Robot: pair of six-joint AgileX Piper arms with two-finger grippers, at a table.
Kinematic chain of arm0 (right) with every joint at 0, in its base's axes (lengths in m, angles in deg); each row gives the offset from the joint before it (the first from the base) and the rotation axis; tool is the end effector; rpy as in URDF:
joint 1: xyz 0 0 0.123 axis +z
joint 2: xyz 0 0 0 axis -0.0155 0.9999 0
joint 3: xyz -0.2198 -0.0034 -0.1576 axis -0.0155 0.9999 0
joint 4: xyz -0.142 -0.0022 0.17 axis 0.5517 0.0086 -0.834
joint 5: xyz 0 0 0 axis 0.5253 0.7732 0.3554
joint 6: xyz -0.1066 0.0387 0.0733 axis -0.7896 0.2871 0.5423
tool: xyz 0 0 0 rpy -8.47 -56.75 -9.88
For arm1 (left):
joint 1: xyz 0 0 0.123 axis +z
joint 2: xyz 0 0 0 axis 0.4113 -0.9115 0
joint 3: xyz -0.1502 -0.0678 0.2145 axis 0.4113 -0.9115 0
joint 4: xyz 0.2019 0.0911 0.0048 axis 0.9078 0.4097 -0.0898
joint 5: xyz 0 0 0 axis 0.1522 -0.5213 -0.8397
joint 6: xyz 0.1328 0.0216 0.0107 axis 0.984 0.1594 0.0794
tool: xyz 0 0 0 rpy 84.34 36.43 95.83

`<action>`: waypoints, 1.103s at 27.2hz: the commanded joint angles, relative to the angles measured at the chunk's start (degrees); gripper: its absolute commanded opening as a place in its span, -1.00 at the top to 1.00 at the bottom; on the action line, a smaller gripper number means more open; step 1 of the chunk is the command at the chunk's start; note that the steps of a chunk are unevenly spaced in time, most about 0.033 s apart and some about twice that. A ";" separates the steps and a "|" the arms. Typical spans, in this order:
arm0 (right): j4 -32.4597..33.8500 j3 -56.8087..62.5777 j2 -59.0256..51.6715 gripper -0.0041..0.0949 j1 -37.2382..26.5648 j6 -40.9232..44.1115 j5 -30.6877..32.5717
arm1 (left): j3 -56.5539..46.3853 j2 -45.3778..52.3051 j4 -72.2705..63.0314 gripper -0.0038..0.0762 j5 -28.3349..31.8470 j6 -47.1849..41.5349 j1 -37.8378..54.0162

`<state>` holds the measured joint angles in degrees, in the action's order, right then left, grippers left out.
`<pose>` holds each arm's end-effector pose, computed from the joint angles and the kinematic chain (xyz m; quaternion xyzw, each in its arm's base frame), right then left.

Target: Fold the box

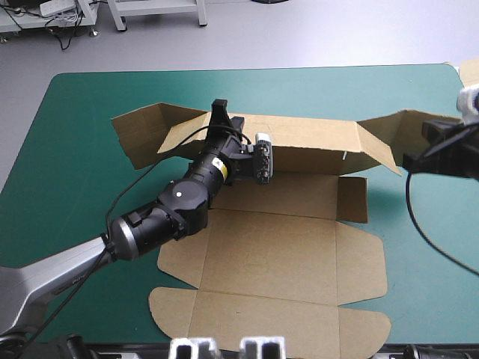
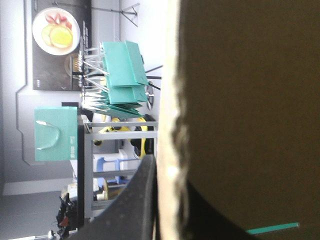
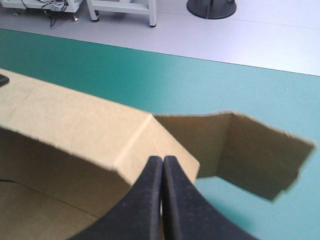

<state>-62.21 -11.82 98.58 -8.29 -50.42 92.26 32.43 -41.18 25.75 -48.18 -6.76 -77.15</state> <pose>0.1573 0.0259 0.4593 -0.1100 0.8335 0.0659 0.5374 0.2640 -0.2367 0.3282 0.6190 0.4995 0.2984 0.5275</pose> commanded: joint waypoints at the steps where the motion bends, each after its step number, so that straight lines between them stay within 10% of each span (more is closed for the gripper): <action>1: -4.34 -10.72 9.77 0.95 0.03 -0.16 1.53 | -3.16 3.41 14.22 0.92 -2.03 -12.55 -2.22; 12: -9.64 -24.63 37.47 0.95 0.03 1.33 7.37 | -6.45 3.41 15.89 0.92 -5.50 -15.62 -2.23; 30: -5.63 -3.11 30.12 0.95 -0.07 -3.19 7.37 | -6.45 3.41 18.23 0.92 -7.62 -18.53 -2.13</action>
<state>-68.12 -15.90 133.79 -8.25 -52.68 98.31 24.33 -40.42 39.76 -52.87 -23.55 -79.18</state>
